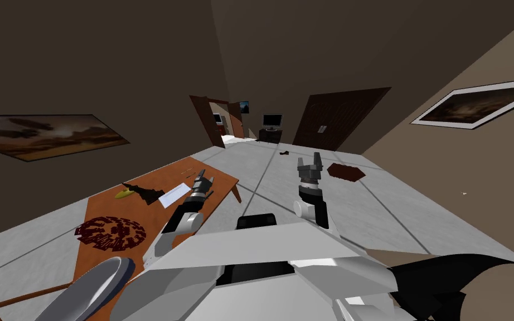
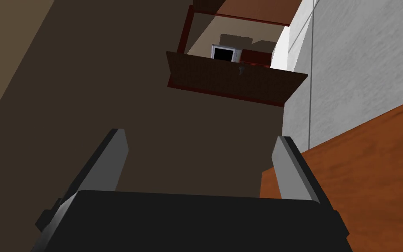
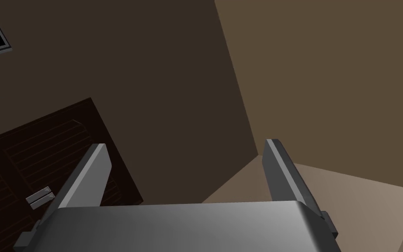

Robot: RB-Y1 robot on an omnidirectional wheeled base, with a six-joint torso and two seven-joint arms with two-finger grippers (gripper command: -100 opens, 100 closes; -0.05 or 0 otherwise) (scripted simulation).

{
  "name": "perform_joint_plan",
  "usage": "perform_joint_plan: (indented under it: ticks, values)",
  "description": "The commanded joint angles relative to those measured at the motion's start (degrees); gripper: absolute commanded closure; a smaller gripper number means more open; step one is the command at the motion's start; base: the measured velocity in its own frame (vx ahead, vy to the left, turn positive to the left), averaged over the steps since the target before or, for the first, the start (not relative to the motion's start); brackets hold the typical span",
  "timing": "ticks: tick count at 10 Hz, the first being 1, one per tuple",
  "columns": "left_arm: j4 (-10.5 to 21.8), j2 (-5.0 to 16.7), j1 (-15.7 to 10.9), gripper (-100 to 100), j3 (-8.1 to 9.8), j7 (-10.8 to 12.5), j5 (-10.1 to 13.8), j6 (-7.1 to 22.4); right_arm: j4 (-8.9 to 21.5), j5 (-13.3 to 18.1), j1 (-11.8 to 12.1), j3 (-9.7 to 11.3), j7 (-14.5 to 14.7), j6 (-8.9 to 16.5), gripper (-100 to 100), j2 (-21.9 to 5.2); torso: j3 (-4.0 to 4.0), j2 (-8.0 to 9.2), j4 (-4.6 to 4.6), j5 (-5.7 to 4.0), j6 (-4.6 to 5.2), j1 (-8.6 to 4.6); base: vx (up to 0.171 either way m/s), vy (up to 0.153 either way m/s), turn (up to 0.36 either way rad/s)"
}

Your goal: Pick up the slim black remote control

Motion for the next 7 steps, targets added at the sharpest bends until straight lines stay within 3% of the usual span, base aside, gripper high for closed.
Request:
perform_joint_plan:
  ticks: [1,2,3,4,5,6,7]
  values:
    - [2.7,2.3,-0.7,-100,0.96,1.8,2.9,2.9,0.0,0.0,0.0,0.0,0.0,0.0,0,0.0,0.0,0.0,0.0,0.0,0.0,0.0,-0.018,-0.002,-0.271]
    - [2.7,2.3,-0.7,-100,0.96,1.8,3.6,3.7,0.0,0.0,0.0,0.0,0.0,0.0,0,0.0,0.0,0.0,0.0,0.0,0.01,0.02,-0.015,0.006,-0.065]
    - [4.9,3.7,-1.2,-100,1.49,2.9,5.7,5.9,0.0,0.0,0.0,0.0,0.0,0.0,0,0.0,0.0,0.0,0.0,0.0,-0.04,0.03,-0.01,0.001,-0.112]
    - [4.9,3.7,-1.2,-100,1.49,2.9,6.0,6.0,0.0,0.0,0.0,0.0,0.0,0.0,0,0.0,0.0,-0.01,0.0,0.0,-0.02,0.03,-0.006,0.002,-0.07]
    - [7.1,5.2,-1.8,-100,1.97,4.0,8.5,8.2,0.0,0.0,0.0,0.0,0.0,0.0,0,0.0,-0.02,-0.03,0.0,0.0,-0.03,0.03,-0.002,0.0,-0.145]
    - [7.1,5.2,-1.8,-100,1.97,4.0,8.5,8.3,0.0,0.0,0.0,0.0,0.0,0.0,0,0.0,-0.02,-0.04,-0.01,0.0,-0.01,0.02,-0.002,0.003,-0.081]
    - [9.5,6.7,-2.3,-100,2.38,5.0,11.0,10.5,0.0,0.0,0.0,0.0,0.0,0.0,0,0.0,-0.03,-0.05,-0.01,0.0,-0.03,0.03,0.001,0.002,-0.143]
